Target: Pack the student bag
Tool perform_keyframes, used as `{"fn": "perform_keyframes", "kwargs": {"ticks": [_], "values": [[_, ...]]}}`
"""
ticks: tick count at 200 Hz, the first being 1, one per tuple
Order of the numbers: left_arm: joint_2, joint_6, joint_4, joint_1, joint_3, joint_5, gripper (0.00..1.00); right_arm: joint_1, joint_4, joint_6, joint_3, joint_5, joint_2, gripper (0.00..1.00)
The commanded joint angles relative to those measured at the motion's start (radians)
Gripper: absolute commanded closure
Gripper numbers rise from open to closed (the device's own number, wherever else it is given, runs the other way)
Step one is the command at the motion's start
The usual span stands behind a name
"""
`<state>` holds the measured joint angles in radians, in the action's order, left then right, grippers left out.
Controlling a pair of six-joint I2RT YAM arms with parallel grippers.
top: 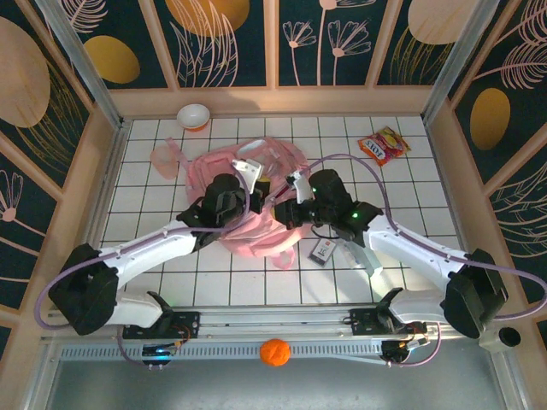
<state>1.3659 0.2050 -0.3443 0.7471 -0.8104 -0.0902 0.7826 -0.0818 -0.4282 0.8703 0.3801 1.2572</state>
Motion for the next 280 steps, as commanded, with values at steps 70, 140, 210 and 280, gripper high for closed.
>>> {"fn": "perform_keyframes", "kwargs": {"ticks": [70,140,210,280], "values": [[0.048,0.266,-0.318,-0.005,-0.187,-0.202,1.00,0.216,0.121,-0.274,-0.024,-0.315,0.040,1.00],[0.052,0.340,-0.380,-0.004,-0.233,-0.233,1.00,0.279,0.241,-0.378,0.020,-0.391,0.185,1.00],[0.055,0.284,-0.363,-0.004,-0.307,-0.218,1.00,0.293,0.351,-0.422,0.066,-0.389,0.274,0.91],[-0.045,-0.025,-0.287,-0.050,-0.136,-0.107,1.00,0.291,0.303,-0.308,-0.057,-0.392,0.002,0.46]]}}
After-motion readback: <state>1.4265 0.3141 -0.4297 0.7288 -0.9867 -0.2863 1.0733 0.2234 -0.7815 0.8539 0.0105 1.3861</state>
